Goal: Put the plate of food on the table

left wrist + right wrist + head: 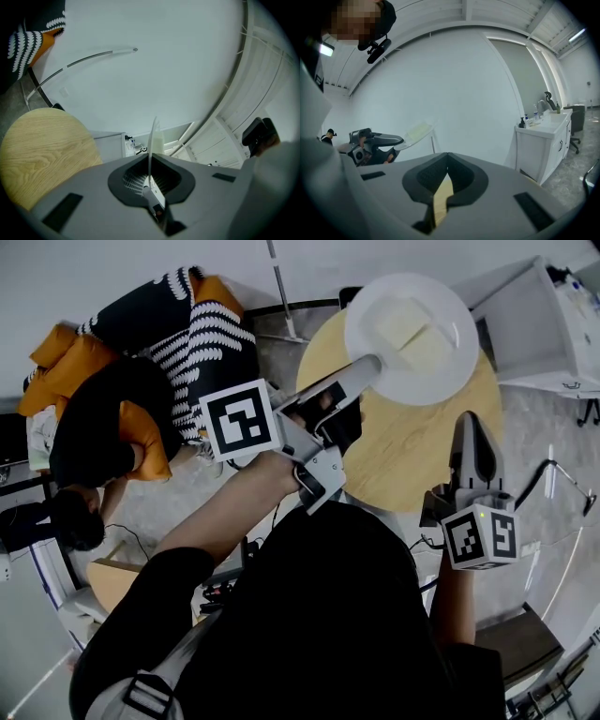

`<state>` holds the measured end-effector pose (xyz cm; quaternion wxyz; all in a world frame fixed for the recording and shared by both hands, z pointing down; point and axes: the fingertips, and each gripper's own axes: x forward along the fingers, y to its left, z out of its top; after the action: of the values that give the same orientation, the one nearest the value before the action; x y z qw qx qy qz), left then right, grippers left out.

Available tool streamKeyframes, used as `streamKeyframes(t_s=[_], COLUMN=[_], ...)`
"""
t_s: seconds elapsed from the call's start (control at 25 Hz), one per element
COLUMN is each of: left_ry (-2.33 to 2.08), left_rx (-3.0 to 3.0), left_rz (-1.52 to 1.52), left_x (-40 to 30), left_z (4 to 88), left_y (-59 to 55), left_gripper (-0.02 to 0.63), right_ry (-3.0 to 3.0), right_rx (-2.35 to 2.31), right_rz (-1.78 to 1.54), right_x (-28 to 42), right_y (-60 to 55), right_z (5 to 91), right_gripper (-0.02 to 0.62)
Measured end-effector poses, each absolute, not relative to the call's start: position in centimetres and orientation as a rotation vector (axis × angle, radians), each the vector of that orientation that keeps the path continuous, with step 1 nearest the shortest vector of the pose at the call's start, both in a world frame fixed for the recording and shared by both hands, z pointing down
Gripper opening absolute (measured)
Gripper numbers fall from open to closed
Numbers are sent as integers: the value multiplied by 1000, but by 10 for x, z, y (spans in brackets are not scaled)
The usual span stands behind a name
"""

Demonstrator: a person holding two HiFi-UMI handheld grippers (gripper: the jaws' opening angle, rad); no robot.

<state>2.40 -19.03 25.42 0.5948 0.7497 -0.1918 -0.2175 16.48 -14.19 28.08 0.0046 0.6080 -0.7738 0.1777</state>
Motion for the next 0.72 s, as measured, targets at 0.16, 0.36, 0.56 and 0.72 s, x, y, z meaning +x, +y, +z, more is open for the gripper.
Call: streamKeyframes(t_s=[0.16,0.36,0.56,0.72], left_ry=[-468,-492,-513,-513], left_rx=[1718,1708,1701,1688], left_rz=[-478,-422,-344,-284], left_x=[34,53,72,86], left_z=[268,286,312,336], left_y=[-196,-199,-199,-200], left_gripper=[17,17,17,17], right_ry=[-2417,-2398,-2376,-2351], right_rx=[1908,1911,1917,1914], right_rz=[578,628,683,722], right_x=[174,193,210,219], right_y=[-146,-149,-148,-149], right_z=[288,302,315,328], right_gripper=[6,6,6,6])
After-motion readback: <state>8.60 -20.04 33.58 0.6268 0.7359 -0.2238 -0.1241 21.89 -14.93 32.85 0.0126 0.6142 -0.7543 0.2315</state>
